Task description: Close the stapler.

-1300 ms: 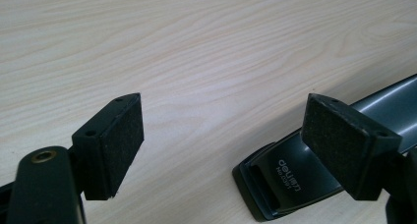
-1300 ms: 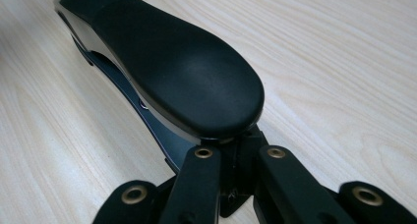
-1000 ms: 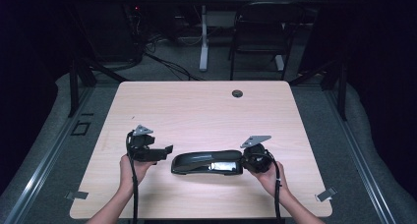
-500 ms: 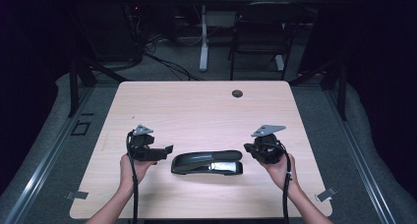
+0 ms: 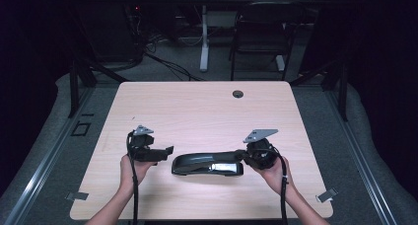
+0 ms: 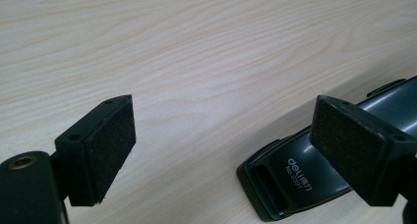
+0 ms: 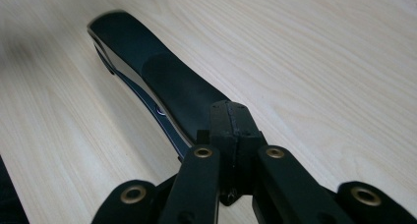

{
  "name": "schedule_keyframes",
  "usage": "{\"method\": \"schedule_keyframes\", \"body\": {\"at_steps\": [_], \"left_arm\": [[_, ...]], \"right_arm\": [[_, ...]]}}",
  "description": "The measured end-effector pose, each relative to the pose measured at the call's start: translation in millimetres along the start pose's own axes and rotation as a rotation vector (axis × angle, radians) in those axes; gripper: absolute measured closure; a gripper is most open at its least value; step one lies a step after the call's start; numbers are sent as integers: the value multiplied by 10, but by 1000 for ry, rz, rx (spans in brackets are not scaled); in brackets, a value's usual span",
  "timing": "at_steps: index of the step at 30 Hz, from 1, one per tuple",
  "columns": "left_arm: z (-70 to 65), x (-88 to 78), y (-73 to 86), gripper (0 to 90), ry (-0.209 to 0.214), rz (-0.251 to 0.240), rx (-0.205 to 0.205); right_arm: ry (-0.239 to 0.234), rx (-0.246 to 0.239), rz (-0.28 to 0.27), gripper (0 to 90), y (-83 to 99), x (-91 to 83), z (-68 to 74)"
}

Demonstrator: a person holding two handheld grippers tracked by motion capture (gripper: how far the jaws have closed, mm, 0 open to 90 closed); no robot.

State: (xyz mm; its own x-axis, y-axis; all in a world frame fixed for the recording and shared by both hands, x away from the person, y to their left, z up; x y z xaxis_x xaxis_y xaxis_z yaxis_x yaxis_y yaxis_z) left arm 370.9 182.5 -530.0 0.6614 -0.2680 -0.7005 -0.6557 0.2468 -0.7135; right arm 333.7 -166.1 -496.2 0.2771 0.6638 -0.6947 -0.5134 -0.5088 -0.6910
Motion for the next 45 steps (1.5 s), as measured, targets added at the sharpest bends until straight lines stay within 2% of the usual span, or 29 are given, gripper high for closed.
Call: {"method": "schedule_keyframes", "body": {"at_steps": [2, 7, 10, 18, 24, 30, 35, 37, 41, 45], "left_arm": [[-6, -2, 0, 106, 2, 2, 1], [-12, -8, -2, 106, 1, -1, 5], [-17, 2, 1, 106, -1, -3, -2], [-35, 14, 3, 106, -1, 8, 10], [-32, 13, 0, 106, 0, 5, 11], [-8, 18, -2, 107, 1, 5, 6], [-22, 9, -3, 107, 1, -2, 6], [-11, 5, -4, 107, 11, 10, 13], [-19, 19, 1, 107, 8, 2, 4], [-25, 16, 0, 107, 9, 3, 8]], "right_arm": [[4, 0, 27, 900, 17, 32, -13], [-4, 25, 45, 900, 58, 79, -53], [9, 28, 70, 900, 78, 118, -56], [10, 42, 79, 900, 106, 150, -69], [10, 32, 80, 900, 97, 141, -63], [1, 18, 9, 900, 19, 24, -17], [13, -6, -2, 885, -9, 12, 7], [16, -12, -7, 869, -21, -3, 15], [17, -28, -26, 799, -68, -76, 20], [20, -19, -47, 668, -89, -193, -2]]}}
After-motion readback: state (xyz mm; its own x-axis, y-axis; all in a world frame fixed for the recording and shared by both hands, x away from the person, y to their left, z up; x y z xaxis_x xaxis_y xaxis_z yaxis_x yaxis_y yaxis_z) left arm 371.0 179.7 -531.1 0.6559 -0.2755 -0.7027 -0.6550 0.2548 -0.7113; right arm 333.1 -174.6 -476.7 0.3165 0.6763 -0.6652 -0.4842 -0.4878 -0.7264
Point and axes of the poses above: each handheld gripper's, and its own axes: x roughly forward along the jaws, y roughly out of its underside, z roughly to its left, the point moved 2 cm from there along x, roughly forward along the jaws, and after that the axes turned 14 degrees about -y, right-handed, at the moved point
